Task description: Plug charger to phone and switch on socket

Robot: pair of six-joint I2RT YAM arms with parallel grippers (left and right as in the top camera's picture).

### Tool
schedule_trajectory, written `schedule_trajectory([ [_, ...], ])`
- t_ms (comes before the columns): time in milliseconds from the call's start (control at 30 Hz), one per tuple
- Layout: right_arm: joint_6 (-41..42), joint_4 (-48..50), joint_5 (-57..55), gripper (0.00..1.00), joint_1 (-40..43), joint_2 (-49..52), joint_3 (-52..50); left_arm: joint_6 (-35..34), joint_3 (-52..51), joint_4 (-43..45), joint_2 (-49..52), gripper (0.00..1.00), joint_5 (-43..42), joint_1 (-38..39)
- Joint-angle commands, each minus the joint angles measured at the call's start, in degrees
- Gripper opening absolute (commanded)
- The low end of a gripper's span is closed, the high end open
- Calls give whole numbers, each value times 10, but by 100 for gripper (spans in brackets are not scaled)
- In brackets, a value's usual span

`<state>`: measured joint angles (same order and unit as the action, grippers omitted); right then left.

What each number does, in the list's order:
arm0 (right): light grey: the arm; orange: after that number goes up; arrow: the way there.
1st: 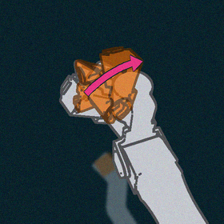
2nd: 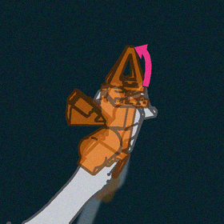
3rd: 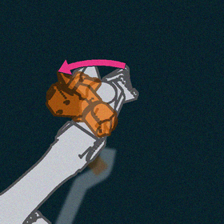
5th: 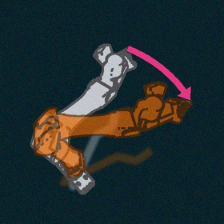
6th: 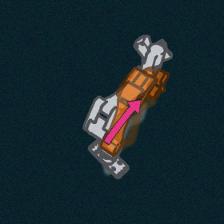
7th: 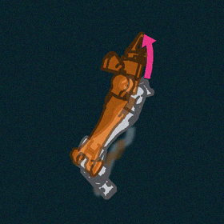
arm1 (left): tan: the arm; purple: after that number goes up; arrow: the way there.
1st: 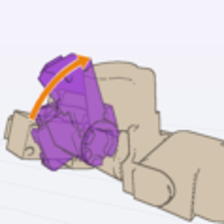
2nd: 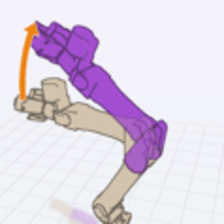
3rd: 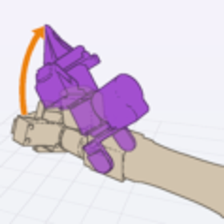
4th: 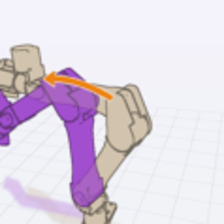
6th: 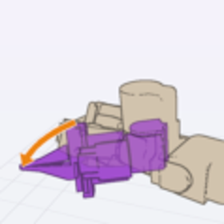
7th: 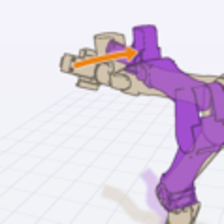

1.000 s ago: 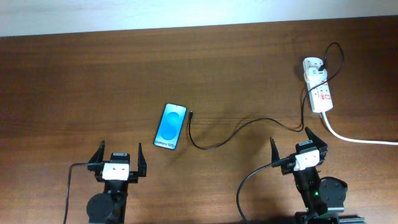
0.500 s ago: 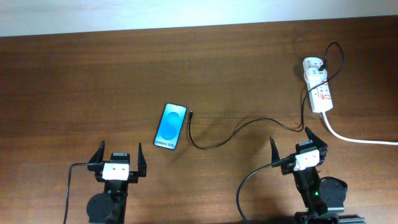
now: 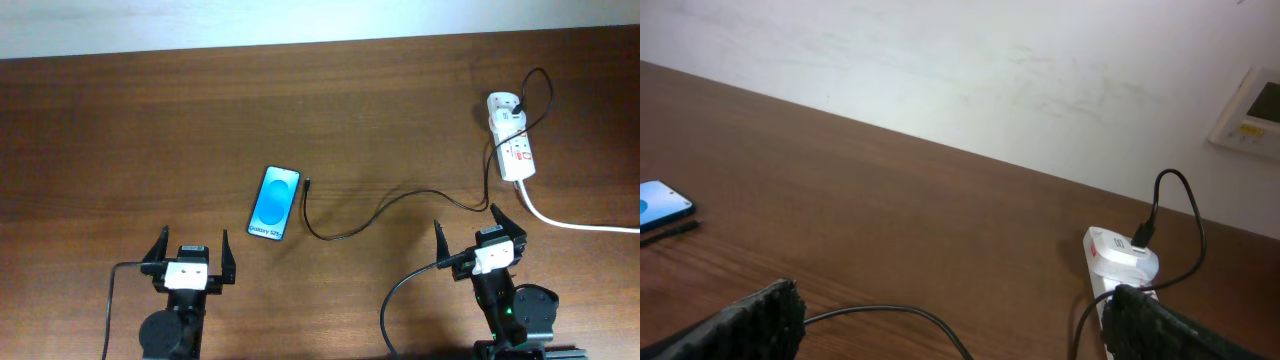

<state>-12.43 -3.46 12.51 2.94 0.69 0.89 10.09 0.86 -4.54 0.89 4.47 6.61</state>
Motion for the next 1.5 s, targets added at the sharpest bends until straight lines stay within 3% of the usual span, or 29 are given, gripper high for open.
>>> schedule_trajectory([
  [0, -2, 1, 2, 99, -4, -5, -5, 7, -3, 2, -5, 99, -6, -4],
  [200, -2, 30, 10, 99, -3, -5, -2, 5, 20, 13, -4, 99, -58, -4],
  [367, 44, 13, 10, 99, -3, 0, 44, 5, 118, -72, 44, 99, -73, -4],
  [667, 59, -113, 49, 99, -3, 111, 212, 5, 308, -128, 250, 99, -124, -4],
  [800, 59, -207, 49, 99, -3, 190, 332, 6, 420, -205, 361, 99, -166, -4],
  [1067, 59, -403, 53, 99, -3, 338, 548, 8, 652, -377, 566, 99, -172, -4],
  [1233, 59, -492, 74, 99, -3, 404, 637, 7, 796, -492, 698, 99, -201, -4],
  [1367, 59, -555, 94, 99, -3, 455, 701, 7, 951, -643, 826, 99, -208, -3],
  [1467, 59, -570, 100, 99, -3, 470, 715, 7, 998, -676, 877, 99, -206, -3],
])
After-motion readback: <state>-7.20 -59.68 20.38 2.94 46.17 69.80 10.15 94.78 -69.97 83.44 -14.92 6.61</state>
